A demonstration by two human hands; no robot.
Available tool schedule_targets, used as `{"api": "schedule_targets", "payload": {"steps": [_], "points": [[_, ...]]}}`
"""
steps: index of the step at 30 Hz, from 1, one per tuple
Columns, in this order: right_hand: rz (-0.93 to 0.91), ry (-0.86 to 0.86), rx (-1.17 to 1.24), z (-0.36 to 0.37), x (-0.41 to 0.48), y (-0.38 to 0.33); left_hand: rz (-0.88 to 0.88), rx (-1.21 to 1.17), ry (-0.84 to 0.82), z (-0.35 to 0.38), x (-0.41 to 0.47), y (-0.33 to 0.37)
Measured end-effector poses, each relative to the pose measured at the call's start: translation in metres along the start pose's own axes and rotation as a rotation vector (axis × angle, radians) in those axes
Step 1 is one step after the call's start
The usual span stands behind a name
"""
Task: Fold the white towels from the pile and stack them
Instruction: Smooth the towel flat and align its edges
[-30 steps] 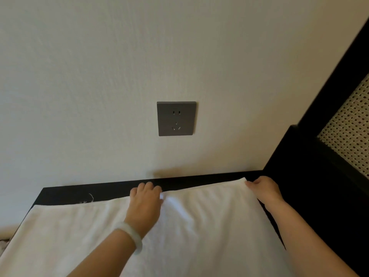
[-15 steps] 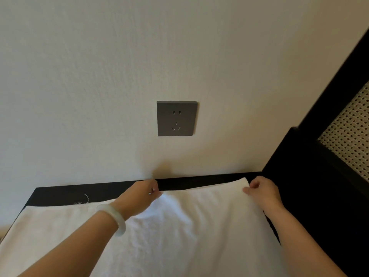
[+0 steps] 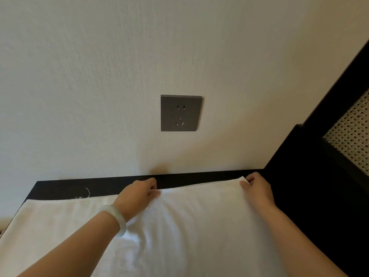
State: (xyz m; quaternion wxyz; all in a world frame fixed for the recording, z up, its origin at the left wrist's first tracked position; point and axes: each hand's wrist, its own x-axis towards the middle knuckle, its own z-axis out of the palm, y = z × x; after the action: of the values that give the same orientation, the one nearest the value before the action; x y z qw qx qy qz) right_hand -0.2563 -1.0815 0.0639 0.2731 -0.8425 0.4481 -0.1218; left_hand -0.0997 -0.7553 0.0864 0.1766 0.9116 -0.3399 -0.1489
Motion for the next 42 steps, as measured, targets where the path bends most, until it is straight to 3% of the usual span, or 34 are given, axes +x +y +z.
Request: {"api": "schedule_targets", "payload": {"steps": [5,9,11,12,14,16,18,21,27,29,32,36,38,42], "points": [[-0.004,-0.088,-0.085,0.0,0.014,0.002,0.013,0.048,-0.006,-0.001,0.0,-0.001],[-0.032,-0.013,-0.042,-0.005,0.007,-0.005,0.042,0.128,-0.009,0.001,0.003,0.0],[-0.117,0.094,-0.223,-0.005,-0.01,-0.013,0.026,0.169,-0.002,0.0,0.001,0.005],[-0.202,0.17,-0.298,-0.002,-0.023,-0.018,0.024,0.233,0.036,0.0,-0.002,0.008],[-0.394,0.219,-0.306,0.011,-0.054,-0.028,0.077,0.46,0.268,0.007,-0.01,0.018],[-0.508,0.056,-0.371,0.031,-0.082,-0.029,0.131,0.502,0.383,0.023,-0.024,0.038],[-0.479,-0.101,-0.458,0.045,-0.088,-0.019,0.2,0.39,0.277,0.049,-0.044,0.058],[-0.436,-0.124,-0.478,0.044,-0.078,-0.015,0.202,0.371,0.117,0.067,-0.07,0.053],[-0.307,-0.15,-0.58,0.04,-0.095,-0.041,-0.208,0.372,0.131,0.018,-0.077,-0.015],[-0.408,-0.104,-0.521,0.052,-0.124,-0.067,-0.112,0.371,0.179,0.022,-0.097,-0.004],[-0.661,-0.251,-0.428,0.088,-0.186,-0.103,0.083,0.381,0.125,0.047,-0.139,0.005],[-0.67,-0.254,-0.551,0.108,-0.207,-0.11,0.079,0.412,0.094,0.035,-0.158,-0.054],[-0.654,-0.252,-0.536,0.106,-0.205,-0.107,-0.007,0.408,0.127,0.014,-0.154,-0.089],[-0.642,-0.298,-0.547,0.104,-0.206,-0.11,-0.412,0.288,0.124,-0.016,-0.144,-0.128]]}}
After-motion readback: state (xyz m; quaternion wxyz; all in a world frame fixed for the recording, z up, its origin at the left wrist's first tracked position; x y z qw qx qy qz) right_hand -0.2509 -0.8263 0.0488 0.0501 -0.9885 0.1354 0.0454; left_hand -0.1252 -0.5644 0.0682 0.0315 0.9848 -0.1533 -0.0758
